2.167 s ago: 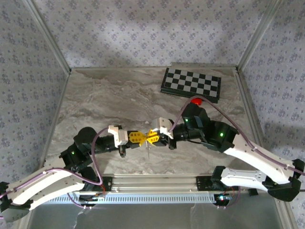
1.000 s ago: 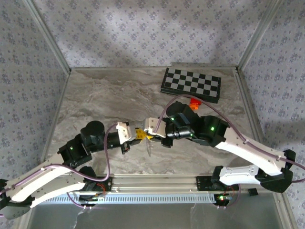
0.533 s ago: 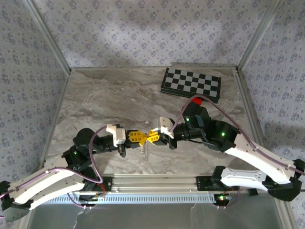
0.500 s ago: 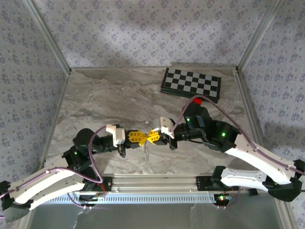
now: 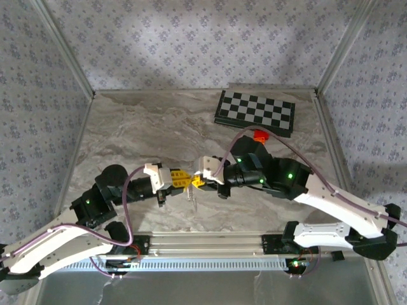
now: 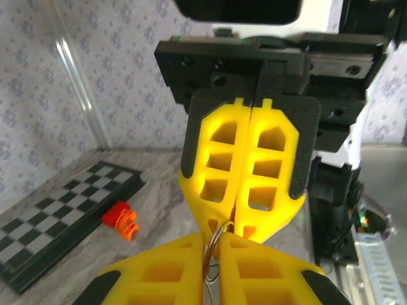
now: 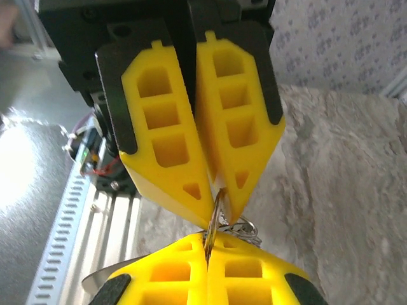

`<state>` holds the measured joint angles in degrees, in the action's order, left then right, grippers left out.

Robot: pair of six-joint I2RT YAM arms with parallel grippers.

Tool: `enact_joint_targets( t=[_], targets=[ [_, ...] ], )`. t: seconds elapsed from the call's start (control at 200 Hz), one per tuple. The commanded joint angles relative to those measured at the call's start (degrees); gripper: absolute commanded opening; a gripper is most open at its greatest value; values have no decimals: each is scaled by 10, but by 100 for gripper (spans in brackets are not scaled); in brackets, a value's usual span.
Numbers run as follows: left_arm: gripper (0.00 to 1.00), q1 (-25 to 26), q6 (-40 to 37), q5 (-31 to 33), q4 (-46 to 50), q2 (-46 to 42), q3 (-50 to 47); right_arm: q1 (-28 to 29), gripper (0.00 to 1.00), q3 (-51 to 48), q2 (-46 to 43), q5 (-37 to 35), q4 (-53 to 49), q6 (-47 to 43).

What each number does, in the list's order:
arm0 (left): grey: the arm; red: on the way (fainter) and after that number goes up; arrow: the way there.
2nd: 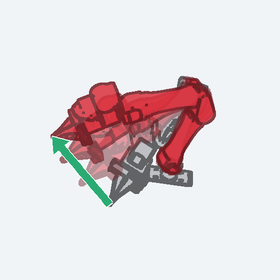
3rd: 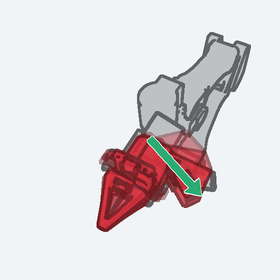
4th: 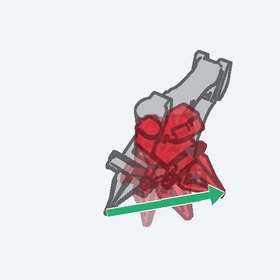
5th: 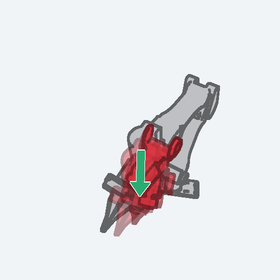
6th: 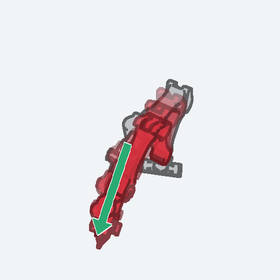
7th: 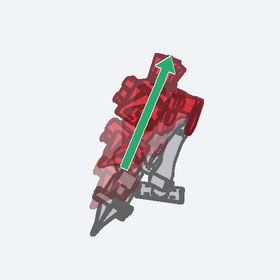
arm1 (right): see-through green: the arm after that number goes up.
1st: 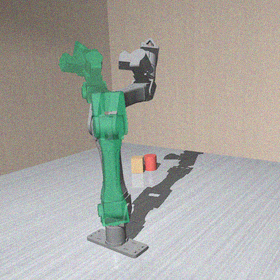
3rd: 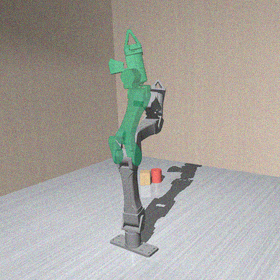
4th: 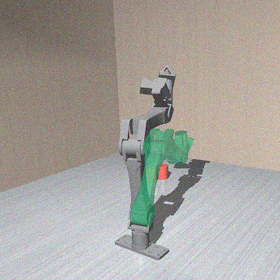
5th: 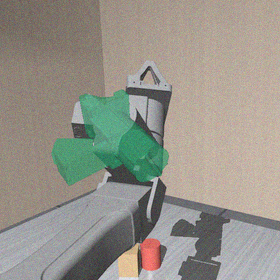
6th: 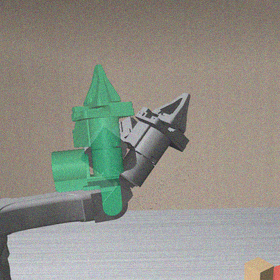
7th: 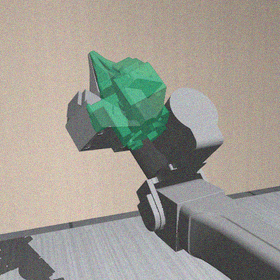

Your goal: Put the keys on the keyring

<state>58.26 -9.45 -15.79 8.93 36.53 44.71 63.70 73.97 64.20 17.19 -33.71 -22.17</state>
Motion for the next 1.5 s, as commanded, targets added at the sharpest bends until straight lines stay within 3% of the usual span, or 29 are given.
enact_joint_targets(
  t=[0.0, 0.14, 0.27, 0.395, 0.495, 0.6, 0.8, 1.299, 1.494],
  targets=[
    [13, 2, -43, 49, 81, 13, 36, 17, 0, 30, 17, -48, -76, -29],
    [12, 2, -42, 30, 78, 30, 35, 22, 0, 41, 33, -52, -86, -35],
    [0, 5, -39, 10, 76, 40, 36, 25, 0, 47, 38, -57, -93, -34],
    [0, 5, -25, -2, 39, 21, 21, 25, 0, 39, 30, -70, -82, -25],
    [0, 5, -11, -12, -5, -4, 5, 25, 10, 23, 14, -71, -58, -19],
    [0, 5, 11, -37, -73, -25, -18, 23, 18, 0, -8, -42, -21, -3],
    [0, 5, 51, -99, -186, -31, -55, 19, 20, -39, -48, 12, 53, 6],
    [0, 5, 77, -118, -247, -27, -74, 10, 22, -77, -86, 43, 89, 7],
    [0, 6, 79, -121, -254, -30, -69, 8, 27, -102, -110, 35, 111, 15]
  ],
)
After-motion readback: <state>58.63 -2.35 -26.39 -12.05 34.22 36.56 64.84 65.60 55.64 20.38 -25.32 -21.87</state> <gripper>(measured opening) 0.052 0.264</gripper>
